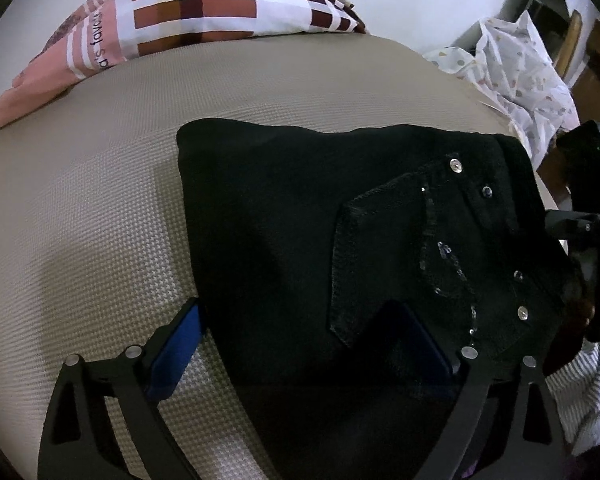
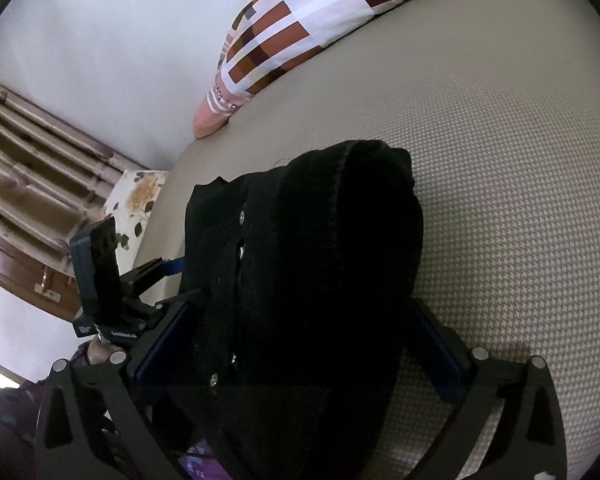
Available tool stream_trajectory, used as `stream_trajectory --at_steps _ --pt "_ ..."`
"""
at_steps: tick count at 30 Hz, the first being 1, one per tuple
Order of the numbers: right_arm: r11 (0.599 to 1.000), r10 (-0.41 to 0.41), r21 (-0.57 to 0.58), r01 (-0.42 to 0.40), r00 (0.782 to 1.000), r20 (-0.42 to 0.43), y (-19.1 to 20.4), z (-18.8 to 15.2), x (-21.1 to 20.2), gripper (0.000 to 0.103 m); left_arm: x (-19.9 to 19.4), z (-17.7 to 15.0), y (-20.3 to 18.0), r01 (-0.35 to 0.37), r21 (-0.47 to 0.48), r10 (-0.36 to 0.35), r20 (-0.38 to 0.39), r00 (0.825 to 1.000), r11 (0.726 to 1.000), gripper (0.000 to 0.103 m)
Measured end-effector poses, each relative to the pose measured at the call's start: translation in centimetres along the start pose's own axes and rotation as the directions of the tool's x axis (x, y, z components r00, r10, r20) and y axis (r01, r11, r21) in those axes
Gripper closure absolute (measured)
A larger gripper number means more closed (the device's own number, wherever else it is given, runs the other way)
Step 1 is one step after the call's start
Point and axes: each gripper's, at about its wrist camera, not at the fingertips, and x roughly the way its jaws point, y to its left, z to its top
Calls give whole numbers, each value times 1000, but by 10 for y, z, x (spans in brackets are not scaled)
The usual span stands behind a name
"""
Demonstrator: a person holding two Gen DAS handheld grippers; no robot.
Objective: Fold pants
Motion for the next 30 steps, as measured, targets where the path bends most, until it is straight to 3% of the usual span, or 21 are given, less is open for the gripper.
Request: stream_trajectory --at_steps 10,17,19,21,23,25,30 --pt "999 28 25 -28 999 19 -5 0 -3 1 -3 1 7 55 -1 -55 3 999 999 22" --pt "999 -29 -38 30 999 14 5 -5 0 2 -4 4 16 110 -18 -110 -7 994 994 25" --pt "996 -51 -75 51 999 9 8 -8 1 6 -4 6 20 147 -30 -148 -18 989 989 25" --pt "995 -62 -83 62 998 9 7 -9 -1 22 -5 8 28 195 -65 -197 -30 980 979 24" --pt "994 -70 -78 70 998 7 1 -10 -4 36 -3 12 37 262 -112 -268 -41 962 958 19" --pt "997 -48 -56 48 999 4 -8 -9 -8 42 -1 16 42 319 -137 -328 -51 943 938 9" --pt "1000 -5 -8 4 999 -33 -19 -4 -11 47 1 19 27 270 -62 -276 -103 956 961 7"
